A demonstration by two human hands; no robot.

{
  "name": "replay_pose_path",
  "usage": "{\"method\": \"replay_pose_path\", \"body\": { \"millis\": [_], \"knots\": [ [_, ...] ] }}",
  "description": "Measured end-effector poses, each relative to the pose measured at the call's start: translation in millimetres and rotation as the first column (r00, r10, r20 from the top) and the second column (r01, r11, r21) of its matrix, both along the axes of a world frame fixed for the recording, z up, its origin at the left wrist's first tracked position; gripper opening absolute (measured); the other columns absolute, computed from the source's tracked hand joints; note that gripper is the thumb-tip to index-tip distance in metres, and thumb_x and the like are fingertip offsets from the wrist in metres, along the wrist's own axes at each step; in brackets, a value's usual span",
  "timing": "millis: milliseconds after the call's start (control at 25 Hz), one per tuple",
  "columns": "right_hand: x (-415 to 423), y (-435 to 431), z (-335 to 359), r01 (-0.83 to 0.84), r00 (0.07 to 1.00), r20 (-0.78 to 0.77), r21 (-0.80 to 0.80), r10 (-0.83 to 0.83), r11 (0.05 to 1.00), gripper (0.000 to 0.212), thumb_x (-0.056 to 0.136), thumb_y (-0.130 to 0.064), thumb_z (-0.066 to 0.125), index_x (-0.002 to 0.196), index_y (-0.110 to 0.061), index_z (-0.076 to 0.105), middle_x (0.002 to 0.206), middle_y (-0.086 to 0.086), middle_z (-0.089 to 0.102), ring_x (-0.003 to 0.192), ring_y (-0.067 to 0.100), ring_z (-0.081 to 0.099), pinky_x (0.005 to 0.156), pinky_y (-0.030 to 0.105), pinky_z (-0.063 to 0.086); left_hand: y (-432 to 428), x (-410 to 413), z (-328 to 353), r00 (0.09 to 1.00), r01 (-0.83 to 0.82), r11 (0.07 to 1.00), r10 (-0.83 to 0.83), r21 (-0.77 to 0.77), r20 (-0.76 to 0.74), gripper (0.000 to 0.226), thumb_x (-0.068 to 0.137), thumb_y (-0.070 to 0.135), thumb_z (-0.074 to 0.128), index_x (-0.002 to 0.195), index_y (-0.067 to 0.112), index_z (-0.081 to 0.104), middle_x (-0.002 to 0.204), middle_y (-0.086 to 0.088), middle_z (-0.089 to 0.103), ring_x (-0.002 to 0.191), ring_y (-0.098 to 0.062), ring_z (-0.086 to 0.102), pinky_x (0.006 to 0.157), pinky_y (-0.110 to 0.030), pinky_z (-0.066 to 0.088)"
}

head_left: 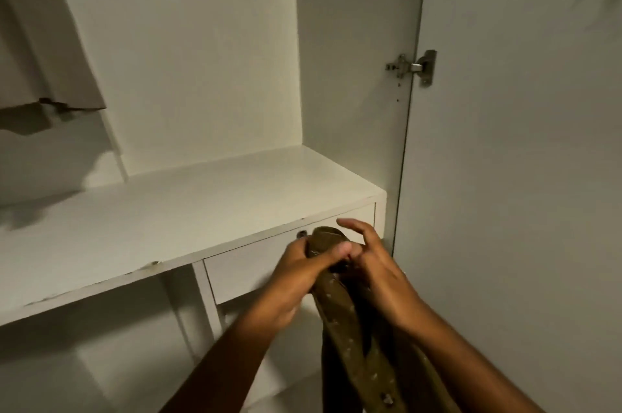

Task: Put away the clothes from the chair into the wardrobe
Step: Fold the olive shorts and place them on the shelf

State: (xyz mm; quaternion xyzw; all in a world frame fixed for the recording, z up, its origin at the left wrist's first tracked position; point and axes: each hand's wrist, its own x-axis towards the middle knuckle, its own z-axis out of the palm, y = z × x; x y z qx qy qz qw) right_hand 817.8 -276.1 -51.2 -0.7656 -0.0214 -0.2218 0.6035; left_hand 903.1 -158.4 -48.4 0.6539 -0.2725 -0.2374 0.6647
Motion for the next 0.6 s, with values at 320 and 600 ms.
{"method": "replay_pose_path", "body": {
  "millis": [320, 600],
  "knots": [
    [-33, -71, -83, -0.098, 0.883, -0.469, -0.210, -0.012, 0.973, 0.022, 0.083, -0.035, 0.072, 0.104, -0.032, 0.066, 0.113, -0.006, 0.064, 0.105, 0.007, 0.064, 0.093, 0.037, 0.054, 29, 48, 37, 0.987, 0.148, 0.989, -0.148, 0.005, 0.069, 0.021, 0.078, 0.013, 0.070, 0.096, 0.003, 0.071, 0.093, -0.013, 0.075, 0.087, -0.024, 0.072, 0.071, -0.027, 0.058],
    [-26, -56, -88, 0.336, 0.866, -0.215, -0.418, -0.451, 0.844, 0.031, 0.085, -0.011, 0.068, 0.103, -0.036, 0.060, 0.103, -0.009, 0.065, 0.091, 0.012, 0.067, 0.075, 0.028, 0.060, 84, 100, 39, 0.831, -0.171, 0.980, 0.085, 0.106, 0.550, 0.013, 0.069, 0.025, 0.082, 0.080, 0.024, 0.076, 0.077, 0.010, 0.075, 0.072, -0.003, 0.070, 0.062, -0.012, 0.051]
  ]
}}
